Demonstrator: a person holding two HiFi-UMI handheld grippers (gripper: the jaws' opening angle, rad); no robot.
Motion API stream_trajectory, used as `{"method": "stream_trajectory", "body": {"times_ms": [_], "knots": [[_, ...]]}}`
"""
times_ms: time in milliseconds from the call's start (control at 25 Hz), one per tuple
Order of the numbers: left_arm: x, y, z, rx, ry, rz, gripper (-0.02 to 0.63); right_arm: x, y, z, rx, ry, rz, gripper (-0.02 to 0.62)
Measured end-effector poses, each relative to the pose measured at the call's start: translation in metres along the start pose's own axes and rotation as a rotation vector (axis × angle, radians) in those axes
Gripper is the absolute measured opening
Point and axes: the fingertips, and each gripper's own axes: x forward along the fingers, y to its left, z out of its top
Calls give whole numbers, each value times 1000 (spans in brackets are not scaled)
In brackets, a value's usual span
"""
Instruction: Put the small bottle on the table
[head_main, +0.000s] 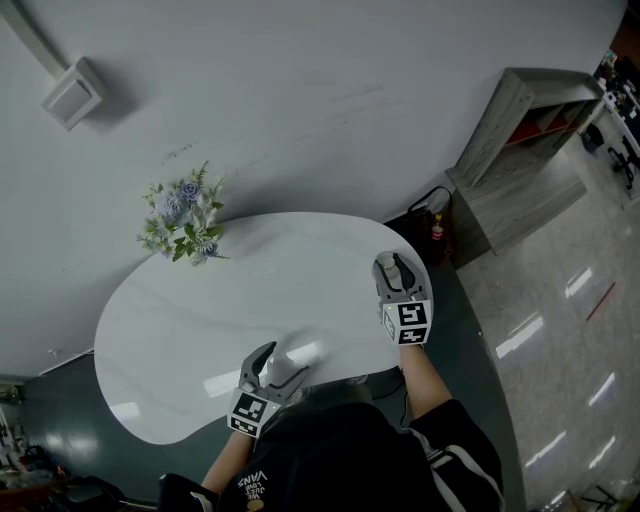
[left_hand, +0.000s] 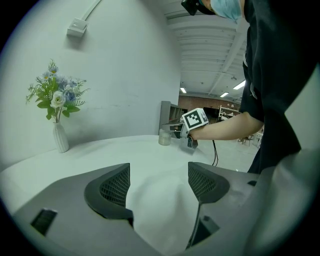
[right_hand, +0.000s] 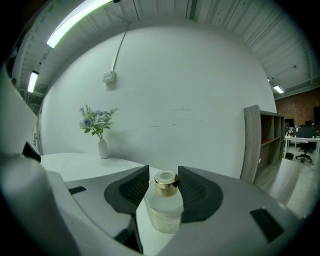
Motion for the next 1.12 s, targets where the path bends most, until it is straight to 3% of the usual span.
{"method": "stream_trajectory", "body": {"times_ms": [560,1120], "knots": [[-13,13,13,38,-62,-82,368,-18,11,4,36,28,-62,189],[-12,14,32,59,-136,-194,368,-65,33,35,62,-38,-123,189]]}}
